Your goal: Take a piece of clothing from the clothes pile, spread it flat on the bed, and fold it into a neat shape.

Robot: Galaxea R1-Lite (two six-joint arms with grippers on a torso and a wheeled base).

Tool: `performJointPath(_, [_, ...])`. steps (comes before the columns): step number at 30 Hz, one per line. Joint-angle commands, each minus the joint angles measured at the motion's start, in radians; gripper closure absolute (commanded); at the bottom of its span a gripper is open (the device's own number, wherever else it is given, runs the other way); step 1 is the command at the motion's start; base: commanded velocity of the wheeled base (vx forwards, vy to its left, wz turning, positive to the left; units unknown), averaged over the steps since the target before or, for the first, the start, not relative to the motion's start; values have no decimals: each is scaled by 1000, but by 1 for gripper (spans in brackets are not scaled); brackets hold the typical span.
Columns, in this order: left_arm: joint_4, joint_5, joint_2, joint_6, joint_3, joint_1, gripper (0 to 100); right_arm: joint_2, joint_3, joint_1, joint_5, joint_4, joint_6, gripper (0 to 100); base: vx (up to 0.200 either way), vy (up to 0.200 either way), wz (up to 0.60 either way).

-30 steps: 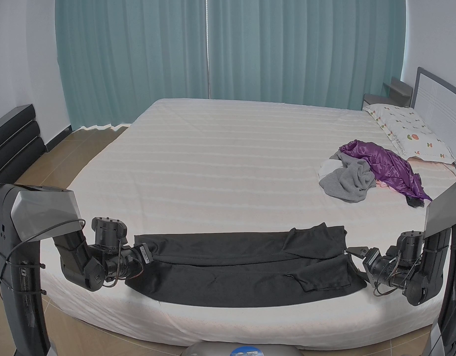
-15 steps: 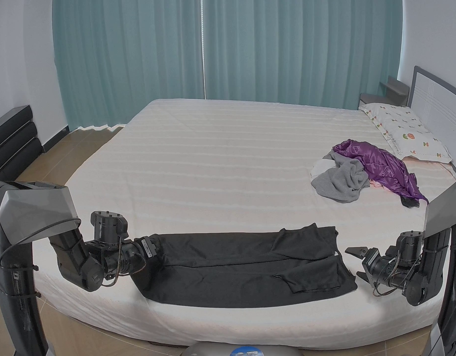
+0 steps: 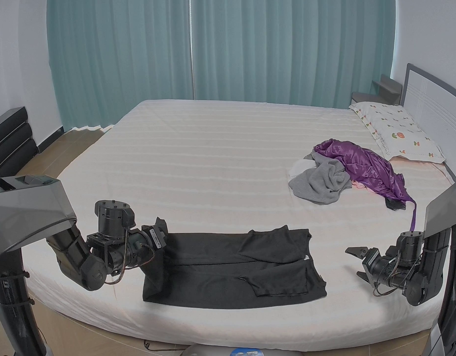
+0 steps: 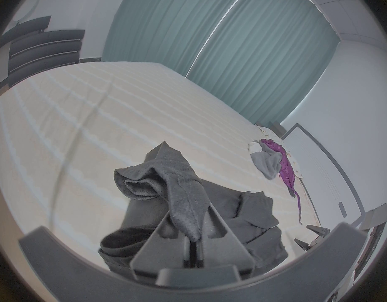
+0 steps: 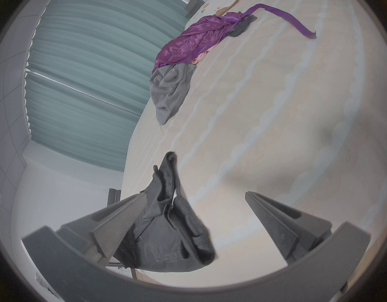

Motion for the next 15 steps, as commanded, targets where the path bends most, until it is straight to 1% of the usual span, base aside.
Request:
performJointPath(1, [10, 3, -13, 0, -22, -35, 100, 2, 0, 0, 1, -2, 0, 0, 0, -200, 0])
performJointPath(6, [61, 5, -11, 0, -64, -90, 100, 2, 0, 0, 1, -2, 0, 0, 0, -200, 0])
performJointPath(8, [71, 5, -9, 0, -73, -100, 100, 2, 0, 0, 1, -2, 0, 0, 0, -200, 0])
performJointPath(10, [111, 5, -11, 0, -108, -130, 100, 2, 1, 0, 1, -2, 0, 0, 0, -200, 0])
performJointPath(13, [116, 5, -11, 0, -111, -132, 100, 2, 0, 0, 1, -2, 0, 0, 0, -200, 0])
performJointPath(14, [173, 8, 0, 0, -157, -172, 100, 2, 1, 0, 1, -2, 0, 0, 0, -200, 0])
performJointPath(15, [186, 15, 1, 0, -173, -181, 100, 2, 1, 0, 1, -2, 0, 0, 0, -200, 0])
